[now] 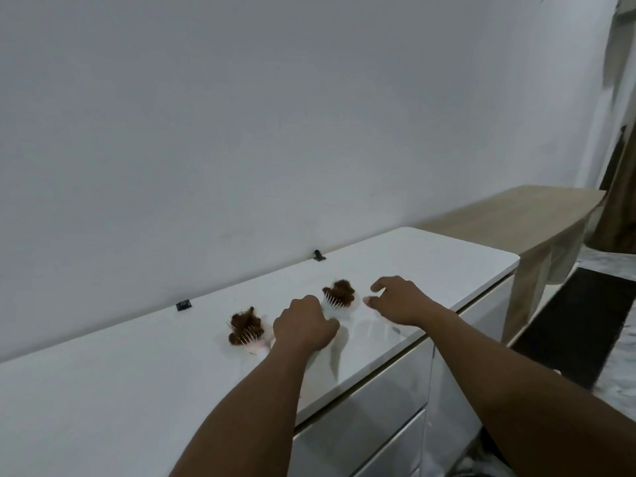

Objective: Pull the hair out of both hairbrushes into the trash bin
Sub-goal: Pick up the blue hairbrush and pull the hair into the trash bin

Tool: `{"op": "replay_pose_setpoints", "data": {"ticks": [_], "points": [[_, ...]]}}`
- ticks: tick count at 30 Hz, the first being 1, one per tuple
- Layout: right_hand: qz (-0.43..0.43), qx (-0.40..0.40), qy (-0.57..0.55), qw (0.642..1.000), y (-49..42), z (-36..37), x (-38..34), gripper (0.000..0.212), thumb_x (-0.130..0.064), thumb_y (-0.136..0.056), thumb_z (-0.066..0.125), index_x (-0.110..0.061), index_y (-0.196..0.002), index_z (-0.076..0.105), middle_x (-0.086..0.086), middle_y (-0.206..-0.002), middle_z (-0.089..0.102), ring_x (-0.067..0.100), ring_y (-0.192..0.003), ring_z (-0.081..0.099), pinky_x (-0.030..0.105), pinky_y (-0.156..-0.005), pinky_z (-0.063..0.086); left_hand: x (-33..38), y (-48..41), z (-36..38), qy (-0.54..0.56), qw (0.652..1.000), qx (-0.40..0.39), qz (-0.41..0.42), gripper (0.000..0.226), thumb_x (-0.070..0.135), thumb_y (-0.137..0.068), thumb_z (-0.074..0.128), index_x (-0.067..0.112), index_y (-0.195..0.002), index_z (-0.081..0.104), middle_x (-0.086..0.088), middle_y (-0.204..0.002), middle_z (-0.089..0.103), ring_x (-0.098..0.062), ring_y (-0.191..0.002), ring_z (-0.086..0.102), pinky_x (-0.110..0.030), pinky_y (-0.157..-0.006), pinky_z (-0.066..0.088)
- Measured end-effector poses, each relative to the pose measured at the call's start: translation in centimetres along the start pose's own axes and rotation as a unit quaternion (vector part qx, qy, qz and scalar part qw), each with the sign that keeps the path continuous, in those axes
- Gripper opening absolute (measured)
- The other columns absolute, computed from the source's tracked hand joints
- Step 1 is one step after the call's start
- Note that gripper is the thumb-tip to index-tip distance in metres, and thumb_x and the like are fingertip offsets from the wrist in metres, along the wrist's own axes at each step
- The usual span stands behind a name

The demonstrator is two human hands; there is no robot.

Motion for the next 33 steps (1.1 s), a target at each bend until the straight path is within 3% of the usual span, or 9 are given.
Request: {"op": "replay_pose_setpoints", "data": {"ticks": [3,6,11,15,19,22,28,30,33], "points": [[0.054,0.029,-0.124,0.99,1.4,-1.8,0.3,0.066,-0.053,-0.095,0.053,-0.013,-0.146,0.043,0.009,-0.135,0.058,0.024,-0.106,0.066,0.036,-0.078,0.061,1.8,0.6,0.1,0.067,0.997,0.018,0.041,0.034,0.048,-0.085,0.058,0.018,-0.101,0.054,-0.004,-0.101,0.062,-0.025,-0.09,0.06,-0.034,-0.071,0.045],[0.093,0.06,-0.241,0.964,3.7,-4.4,1.1,0.066,-0.048,-0.098,0.05,-0.012,-0.151,0.035,0.009,-0.129,0.059,0.022,-0.102,0.068,0.04,-0.079,0.062,4.7,2.0,0.1,0.114,0.988,0.033,0.097,0.029,0.046,-0.085,0.06,0.019,-0.091,0.049,0.0,-0.087,0.06,-0.019,-0.074,0.054,-0.032,-0.06,0.037],[0.099,0.136,-0.359,0.918,8.0,-7.8,5.0,0.044,-0.034,-0.097,0.06,-0.012,-0.134,0.052,0.013,-0.124,0.065,0.022,-0.091,0.072,0.04,-0.07,0.063,10.1,5.6,2.0,0.17,0.965,0.024,0.2,0.032,0.049,-0.089,0.059,0.017,-0.094,0.06,0.005,-0.08,0.062,-0.016,-0.072,0.058,-0.031,-0.059,0.04],[0.137,0.2,-0.379,0.893,12.5,-8.7,10.4,0.037,-0.024,-0.092,0.07,-0.008,-0.123,0.057,0.017,-0.119,0.065,0.027,-0.1,0.069,0.036,-0.061,0.063,14.0,9.3,5.9,0.193,0.947,0.015,0.257,0.033,0.049,-0.094,0.053,0.019,-0.081,0.06,0.005,-0.073,0.06,-0.021,-0.072,0.06,-0.031,-0.058,0.036],[0.213,0.233,-0.354,0.881,18.3,-8.0,16.6,0.019,-0.016,-0.091,0.072,-0.002,-0.102,0.066,0.02,-0.099,0.071,0.021,-0.069,0.073,0.031,-0.054,0.062,16.9,12.5,11.3,0.156,0.937,-0.019,0.313,0.033,0.048,-0.096,0.049,0.018,-0.089,0.062,-0.003,-0.078,0.067,-0.028,-0.076,0.064,-0.033,-0.059,0.04],[0.257,0.252,-0.334,0.871,21.6,-6.5,20.8,0.023,-0.011,-0.09,0.072,0.009,-0.099,0.065,0.024,-0.084,0.07,0.019,-0.051,0.069,0.029,-0.045,0.059,18.0,14.6,15.5,0.138,0.929,-0.057,0.339,0.03,0.049,-0.096,0.047,0.022,-0.085,0.055,-0.006,-0.083,0.069,-0.027,-0.074,0.061,-0.033,-0.06,0.036],[0.307,0.225,-0.193,0.905,24.1,0.4,27.7,0.019,-0.019,-0.085,0.076,-0.016,-0.073,0.061,0.013,-0.081,0.071,0.032,-0.076,0.073,0.047,-0.068,0.063,16.2,16.5,24.3,0.115,0.922,-0.158,0.333,0.03,0.049,-0.096,0.049,0.022,-0.082,0.052,-0.006,-0.081,0.063,-0.032,-0.08,0.062,-0.034,-0.06,0.034],[0.307,0.185,-0.099,0.928,24.3,3.7,29.8,0.019,-0.024,-0.084,0.072,-0.02,-0.074,0.057,0.005,-0.083,0.067,0.03,-0.087,0.068,0.042,-0.075,0.057,14.8,16.9,27.5,0.099,0.921,-0.189,0.327,0.029,0.049,-0.095,0.048,0.023,-0.083,0.052,-0.009,-0.086,0.067,-0.034,-0.085,0.064,-0.035,-0.062,0.038],[0.314,0.159,-0.072,0.933,24.6,8.4,32.2,0.015,-0.02,-0.085,0.068,-0.014,-0.08,0.054,0.005,-0.084,0.059,0.029,-0.087,0.059,0.036,-0.071,0.045,12.6,17.5,32.0,0.078,0.918,-0.227,0.316,0.028,0.049,-0.095,0.049,0.024,-0.083,0.048,-0.012,-0.091,0.069,-0.038,-0.089,0.065,-0.038,-0.066,0.046]]}}
Point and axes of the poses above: each hand's wrist, its own y-axis away from the middle knuckle, its own z-axis out of the palm, x = y × z, the point moved 1 cm from there along -y, towards the middle knuckle
